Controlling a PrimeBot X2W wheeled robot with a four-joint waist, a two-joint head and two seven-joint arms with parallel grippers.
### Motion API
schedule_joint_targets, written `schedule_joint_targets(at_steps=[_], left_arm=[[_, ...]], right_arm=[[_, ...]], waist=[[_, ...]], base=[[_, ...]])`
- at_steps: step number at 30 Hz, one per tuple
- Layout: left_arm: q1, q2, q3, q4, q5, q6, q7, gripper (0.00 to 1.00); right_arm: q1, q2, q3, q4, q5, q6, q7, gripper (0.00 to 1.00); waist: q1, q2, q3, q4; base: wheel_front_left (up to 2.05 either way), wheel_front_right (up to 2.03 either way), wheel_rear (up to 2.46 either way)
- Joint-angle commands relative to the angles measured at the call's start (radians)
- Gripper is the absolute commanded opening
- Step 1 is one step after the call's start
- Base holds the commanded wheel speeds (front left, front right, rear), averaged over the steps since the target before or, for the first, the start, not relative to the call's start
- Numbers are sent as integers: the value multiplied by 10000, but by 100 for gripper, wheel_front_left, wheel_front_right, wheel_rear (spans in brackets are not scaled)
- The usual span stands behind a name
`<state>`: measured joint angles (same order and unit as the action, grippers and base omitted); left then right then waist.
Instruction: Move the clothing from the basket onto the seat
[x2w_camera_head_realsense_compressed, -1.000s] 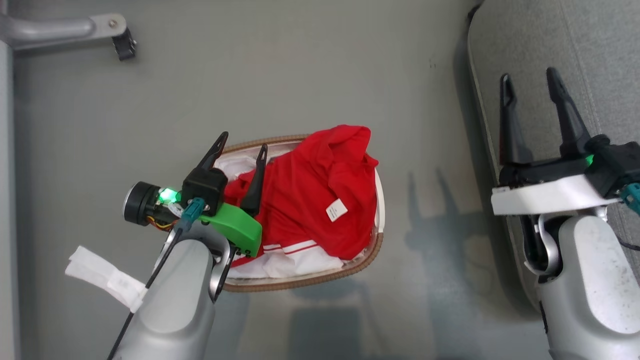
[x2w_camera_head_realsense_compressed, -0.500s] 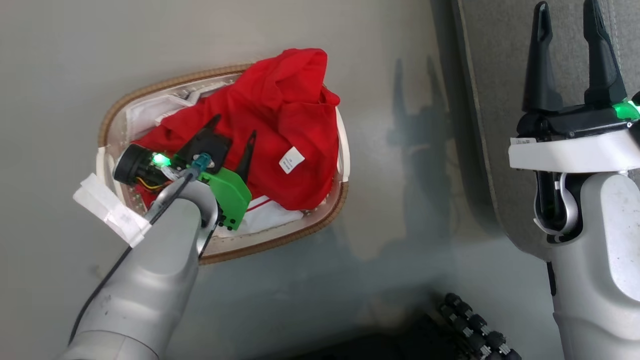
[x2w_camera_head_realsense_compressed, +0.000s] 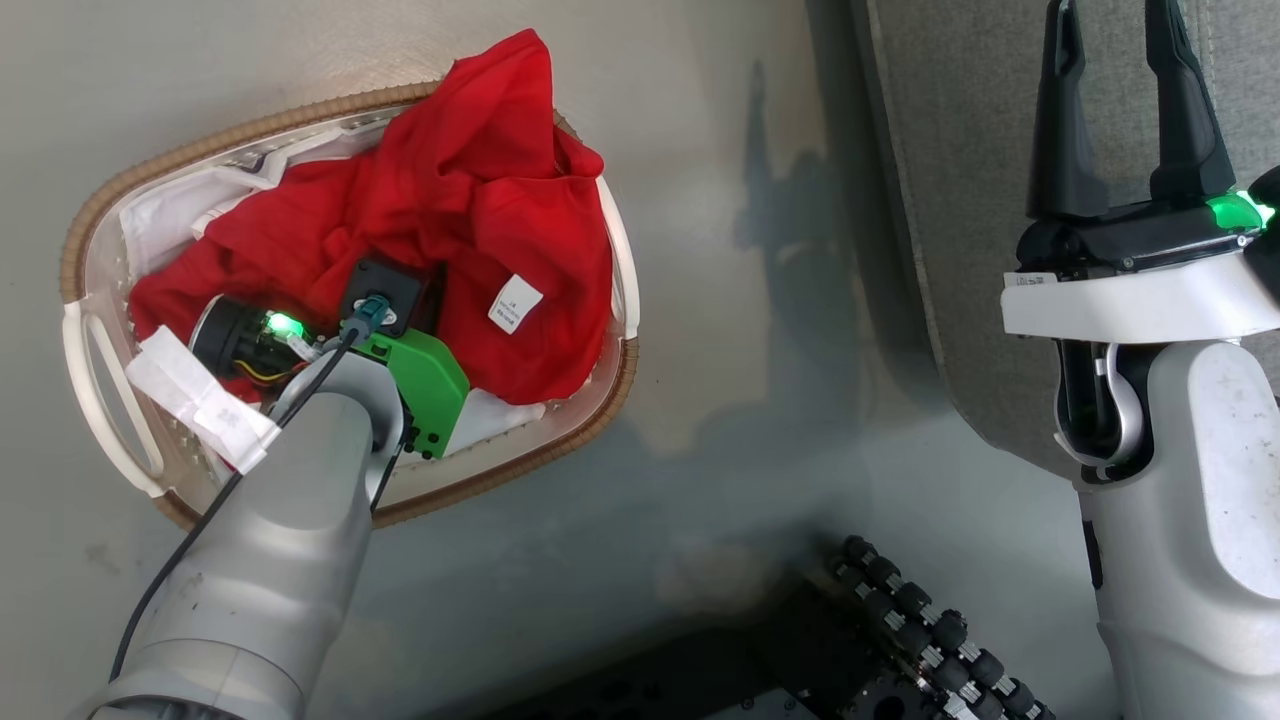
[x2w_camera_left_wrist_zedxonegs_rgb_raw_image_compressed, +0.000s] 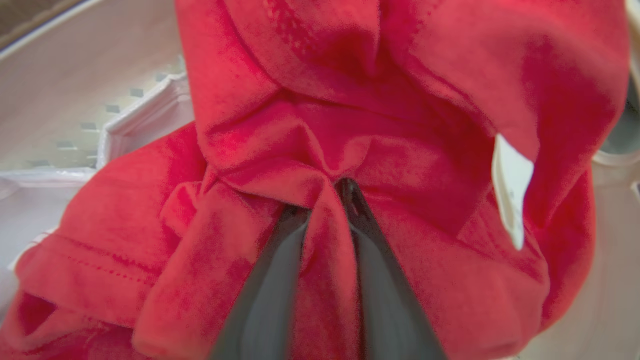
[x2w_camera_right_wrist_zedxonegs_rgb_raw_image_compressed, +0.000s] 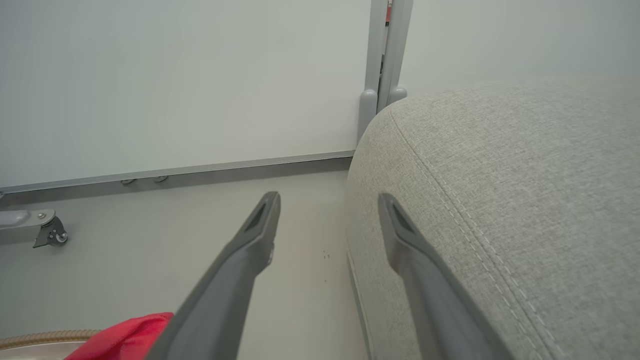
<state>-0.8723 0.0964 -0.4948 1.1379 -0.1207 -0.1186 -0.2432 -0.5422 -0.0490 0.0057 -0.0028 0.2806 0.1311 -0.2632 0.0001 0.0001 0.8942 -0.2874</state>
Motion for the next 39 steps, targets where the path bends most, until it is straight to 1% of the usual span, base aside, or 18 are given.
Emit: schedule_joint_targets(at_steps=[1, 8, 11, 14, 20, 22, 24, 29, 37, 39], left_arm=[[-23, -41, -31, 14, -79, -16, -78, 0], [396, -217, -117, -415, -248, -19, -219, 0], [705, -246, -179, -1105, -327, -46, -229, 0], [1062, -145, -250, -1719, -365, -82, -225, 0], [1722, -96, -465, -2855, -671, -122, -228, 0], [1856, -111, -701, -3147, -887, -129, -230, 0], [1952, -73, -1143, -3343, -1140, -132, -229, 0], [1575, 349, -2135, -3806, -1865, -127, -191, 0], [883, 916, -3659, -4853, -3213, -127, 553, 0], [689, 1011, -3861, -5108, -3675, -127, 794, 0]], right_arm=[[55, -28, -2, 40, -74, -6, -25, 100], [273, -28, 19, 186, -370, -6, -25, 100], [477, -29, -6, 272, -557, -6, -25, 100], [717, -29, -17, 400, -734, -6, -25, 100], [1362, -32, -115, 743, -1090, -8, -23, 100], [1610, -32, -124, 872, -1197, -6, -25, 100], [1893, -34, -126, 1005, -1287, -8, -23, 100], [2657, -37, -79, 1353, -1534, -8, -25, 100], [3939, -35, 296, 1781, -1711, -8, -25, 100], [4181, -39, 408, 1832, -1733, -8, -25, 100]], waist=[[-1, -1, -139, 71], [-1, -1, -857, 347], [-1, -1, -1395, 555], [-1, -1, -1967, 774], [-1, -1, -3374, 1320], [-1, -1, -3852, 1484], [-1, -1, -4370, 1639], [-1, -1, -5705, 1976], [-1, -1, -7723, 2299], [-1, -1, -8106, 2341]], base=[[0, 0, 0], [0, 0, 0], [0, 0, 0], [0, 0, 0], [0, 0, 0], [0, 0, 0], [0, 0, 0], [0, 0, 0], [0, 0, 0], [0, 0, 0]])
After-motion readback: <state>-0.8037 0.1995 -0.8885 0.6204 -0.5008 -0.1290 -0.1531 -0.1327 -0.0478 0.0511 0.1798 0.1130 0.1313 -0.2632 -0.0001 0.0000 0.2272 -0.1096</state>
